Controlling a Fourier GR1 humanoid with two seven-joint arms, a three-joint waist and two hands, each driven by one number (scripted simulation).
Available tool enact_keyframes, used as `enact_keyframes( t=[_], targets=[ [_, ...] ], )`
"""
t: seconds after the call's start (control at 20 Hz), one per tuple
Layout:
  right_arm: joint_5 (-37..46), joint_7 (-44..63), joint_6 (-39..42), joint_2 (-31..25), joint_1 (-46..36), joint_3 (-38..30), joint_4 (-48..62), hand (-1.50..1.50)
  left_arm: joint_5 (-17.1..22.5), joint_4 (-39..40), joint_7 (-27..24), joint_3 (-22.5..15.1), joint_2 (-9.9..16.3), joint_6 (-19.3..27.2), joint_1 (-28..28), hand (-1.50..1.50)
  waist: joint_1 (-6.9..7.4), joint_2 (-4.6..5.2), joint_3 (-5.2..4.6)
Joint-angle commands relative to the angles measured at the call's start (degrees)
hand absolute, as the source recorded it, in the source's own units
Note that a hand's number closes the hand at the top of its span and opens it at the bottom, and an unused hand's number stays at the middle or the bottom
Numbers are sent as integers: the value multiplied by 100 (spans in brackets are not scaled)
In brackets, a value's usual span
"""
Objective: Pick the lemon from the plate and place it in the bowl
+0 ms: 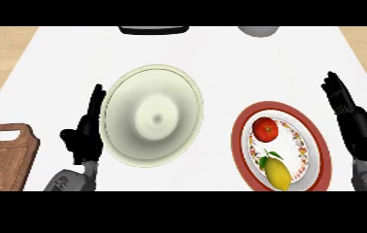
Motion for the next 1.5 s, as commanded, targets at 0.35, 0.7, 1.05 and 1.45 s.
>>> enact_keyframes(
  t=[0.35, 0.7, 1.05, 1.45],
  targets=[
    [1841, 753, 714, 303, -614, 2737, -1432, -150, 175, -387, 96, 742, 1047, -591, -733, 0, 169, -202, -157],
    [2993, 939, 276, 27, 1138, 3927, -3622, -150, 782, -511, 133, 1520, 1699, -1401, -376, 0, -58, -120, -125],
    [3851, 3039, 1191, -824, 633, 3537, -5116, -150, 640, -596, 406, 1515, 1650, -1212, -677, 0, -43, -96, -134],
    [3021, 4831, 3472, -2015, 40, 3088, -5700, -150, 640, -650, 281, 1495, 1584, -1381, -465, 0, 102, -69, -150]
  ],
)
